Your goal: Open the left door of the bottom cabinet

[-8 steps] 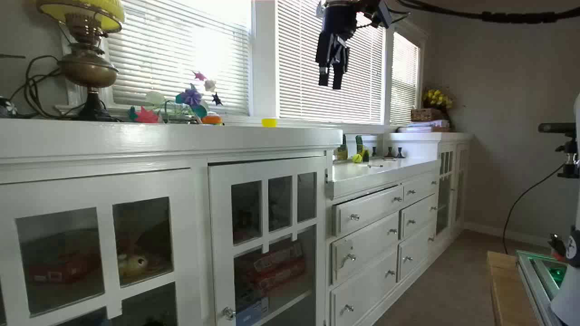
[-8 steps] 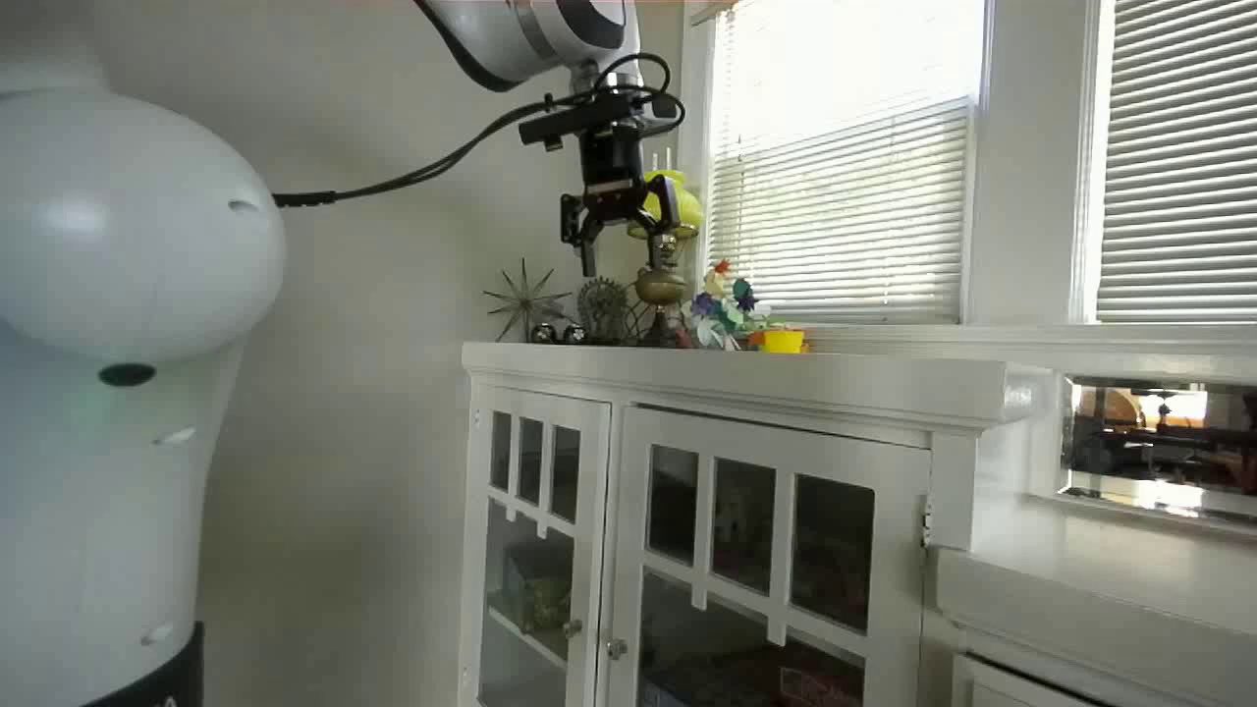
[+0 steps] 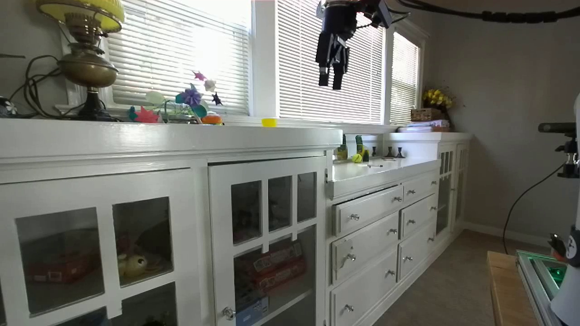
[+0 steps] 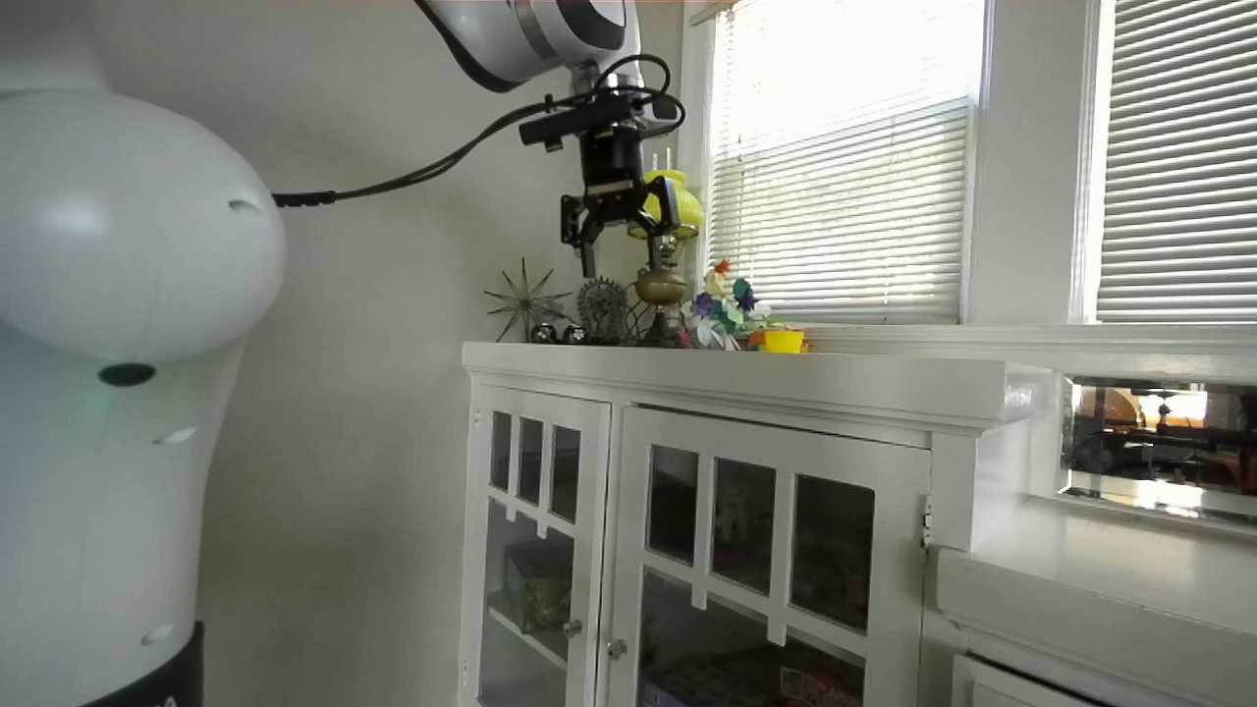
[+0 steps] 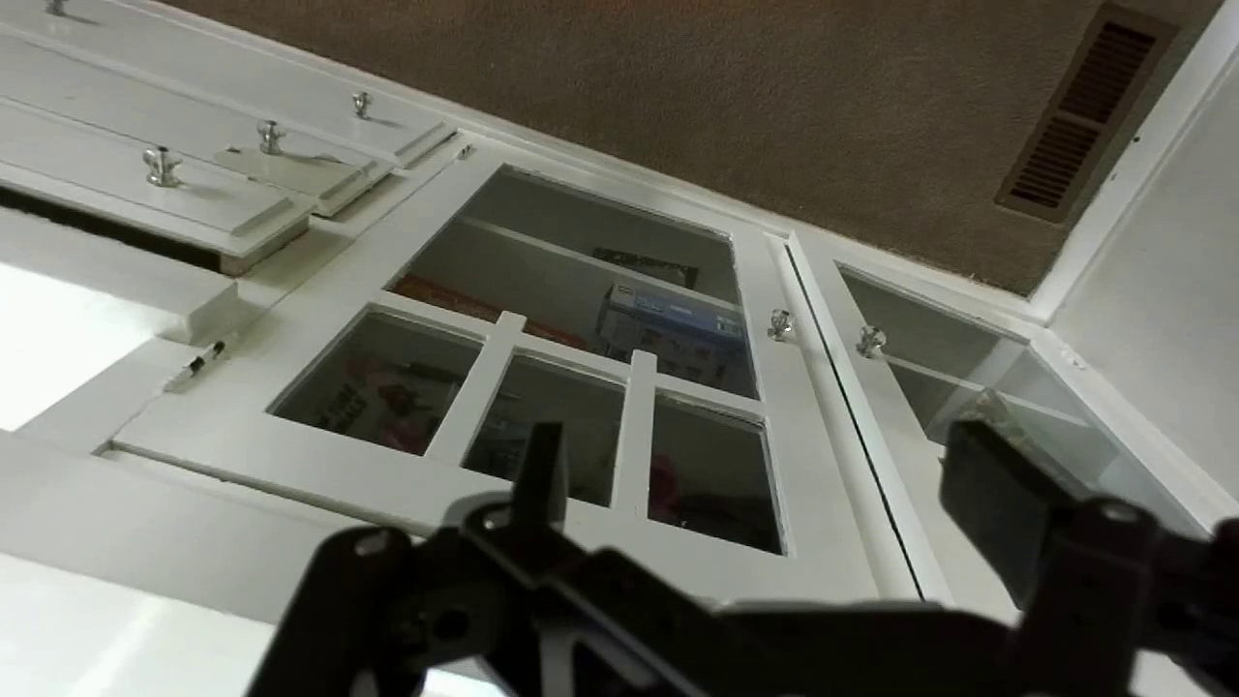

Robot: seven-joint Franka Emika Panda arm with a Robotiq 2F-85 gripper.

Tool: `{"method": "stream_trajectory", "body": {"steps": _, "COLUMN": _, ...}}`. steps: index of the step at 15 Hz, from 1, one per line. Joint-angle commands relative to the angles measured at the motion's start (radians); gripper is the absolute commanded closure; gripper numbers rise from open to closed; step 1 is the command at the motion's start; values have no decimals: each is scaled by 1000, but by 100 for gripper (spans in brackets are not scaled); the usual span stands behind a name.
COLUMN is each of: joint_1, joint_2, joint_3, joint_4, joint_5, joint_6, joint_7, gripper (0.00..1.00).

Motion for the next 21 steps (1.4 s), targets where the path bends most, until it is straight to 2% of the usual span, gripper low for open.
{"method": "stream_trajectory", "body": {"steps": 1, "joint_1": 17, "joint_2": 96, "joint_3": -54, "joint_4": 21, "joint_5": 86, "joint_6": -5, "joint_7": -65, "gripper": 0}}
{"method": "stream_trajectory", "body": {"steps": 4, "joint_1": 48, "joint_2": 169, "joint_3": -106, "joint_4": -26, "joint_5": 224, "joint_6": 192, "joint_7": -236, "gripper": 0}}
{"method": "stream_trajectory", "body": {"steps": 7, "joint_1": 79, "joint_2": 239, "joint_3": -105, "joint_4": -46, "joint_5": 321, "joint_6": 353, "joint_7": -409, "gripper": 0}}
{"method": "stream_trajectory", "body": {"steps": 9, "joint_1": 112, "joint_2": 266, "joint_3": -78, "joint_4": -46, "joint_5": 400, "joint_6": 421, "joint_7": -487, "gripper": 0}}
{"method": "stream_trajectory", "body": {"steps": 10, "joint_1": 71, "joint_2": 255, "joint_3": -80, "joint_4": -41, "joint_5": 326, "joint_6": 362, "joint_7": -411, "gripper": 0}}
{"method": "stream_trajectory", "body": {"steps": 12, "joint_1": 96, "joint_2": 275, "joint_3": -64, "joint_4": -41, "joint_5": 357, "joint_6": 402, "joint_7": -440, "gripper": 0}}
{"method": "stream_trajectory", "body": {"steps": 16, "joint_1": 106, "joint_2": 264, "joint_3": -65, "joint_4": -63, "joint_5": 381, "joint_6": 412, "joint_7": -456, "gripper": 0}}
{"method": "stream_trajectory", "body": {"steps": 17, "joint_1": 121, "joint_2": 283, "joint_3": -69, "joint_4": -75, "joint_5": 449, "joint_6": 455, "joint_7": -496, "gripper": 0}}
{"method": "stream_trajectory", "body": {"steps": 18, "joint_1": 128, "joint_2": 301, "joint_3": -62, "joint_4": -84, "joint_5": 462, "joint_6": 504, "joint_7": -513, "gripper": 0}}
{"method": "stream_trajectory", "body": {"steps": 21, "joint_1": 179, "joint_2": 354, "joint_3": -34, "joint_4": -97, "joint_5": 611, "joint_6": 701, "joint_7": -675, "gripper": 0}}
